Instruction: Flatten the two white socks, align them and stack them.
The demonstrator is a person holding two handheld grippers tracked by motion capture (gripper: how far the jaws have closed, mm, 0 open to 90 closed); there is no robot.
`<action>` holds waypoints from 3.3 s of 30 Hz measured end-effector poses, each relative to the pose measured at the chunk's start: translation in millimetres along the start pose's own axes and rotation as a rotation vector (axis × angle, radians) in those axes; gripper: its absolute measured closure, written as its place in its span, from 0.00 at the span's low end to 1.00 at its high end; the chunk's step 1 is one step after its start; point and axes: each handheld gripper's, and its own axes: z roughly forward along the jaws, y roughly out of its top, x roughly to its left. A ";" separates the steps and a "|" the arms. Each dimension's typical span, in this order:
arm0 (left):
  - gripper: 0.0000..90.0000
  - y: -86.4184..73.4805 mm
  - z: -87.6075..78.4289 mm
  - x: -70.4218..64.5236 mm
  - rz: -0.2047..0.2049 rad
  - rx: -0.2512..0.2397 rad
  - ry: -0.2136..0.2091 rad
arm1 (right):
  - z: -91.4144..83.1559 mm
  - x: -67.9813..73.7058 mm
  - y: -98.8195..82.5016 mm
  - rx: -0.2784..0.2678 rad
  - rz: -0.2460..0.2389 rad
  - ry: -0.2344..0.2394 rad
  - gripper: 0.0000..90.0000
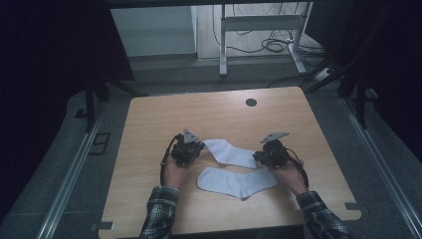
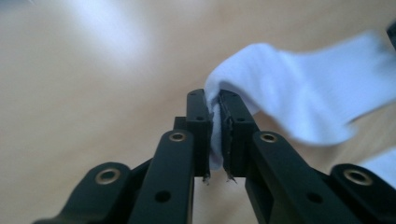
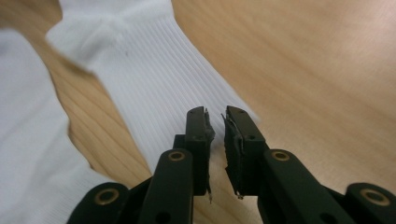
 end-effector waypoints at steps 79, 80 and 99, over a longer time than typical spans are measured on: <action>0.67 -0.9 -7.2 -1.9 -0.030 0.122 -0.052 | -5.3 -6.7 -4.2 0.033 0.019 0.010 0.95; 0.61 -6.4 -6.6 -2.9 -0.008 0.162 -0.024 | -5.6 -6.8 -4.6 0.033 0.013 0.007 0.94; 0.44 -32.0 24.4 23.0 -0.136 0.178 0.088 | 7.8 -8.3 -0.6 0.056 0.027 -0.020 0.90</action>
